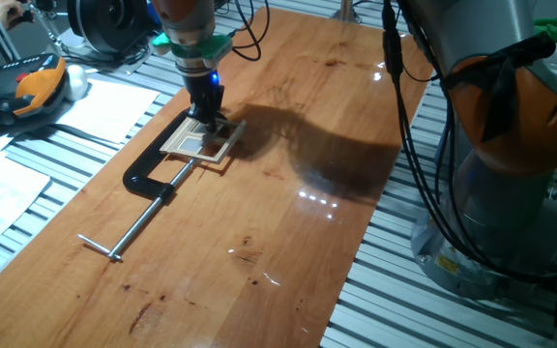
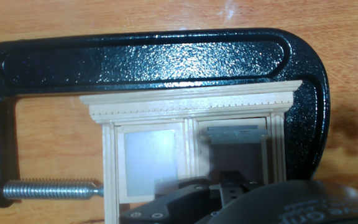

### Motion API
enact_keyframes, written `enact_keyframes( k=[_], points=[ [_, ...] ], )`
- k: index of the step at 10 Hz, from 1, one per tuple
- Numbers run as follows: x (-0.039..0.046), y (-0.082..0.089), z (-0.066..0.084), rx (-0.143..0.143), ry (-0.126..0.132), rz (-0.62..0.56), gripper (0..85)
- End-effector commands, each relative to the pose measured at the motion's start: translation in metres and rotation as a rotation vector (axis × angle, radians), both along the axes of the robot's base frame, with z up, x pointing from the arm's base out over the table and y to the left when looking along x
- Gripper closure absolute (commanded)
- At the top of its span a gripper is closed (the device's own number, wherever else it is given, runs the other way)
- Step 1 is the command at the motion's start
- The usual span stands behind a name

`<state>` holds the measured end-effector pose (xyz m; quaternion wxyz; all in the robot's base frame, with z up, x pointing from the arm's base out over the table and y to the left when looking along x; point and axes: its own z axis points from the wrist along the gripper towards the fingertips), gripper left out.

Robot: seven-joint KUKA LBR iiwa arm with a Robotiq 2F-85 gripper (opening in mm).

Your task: Close a sliding window

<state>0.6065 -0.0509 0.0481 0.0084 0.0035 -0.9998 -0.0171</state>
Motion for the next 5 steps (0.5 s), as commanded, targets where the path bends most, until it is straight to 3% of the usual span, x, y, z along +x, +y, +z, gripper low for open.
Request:
enact_keyframes(
  k=[1,5],
  points=[
    [-0.0004,-0.0002,-0.0001,0.003,-0.01,0.001,85.0],
    [-0.0021,-0.0001,0.0008,0.0,-0.008,0.007,85.0]
  ],
)
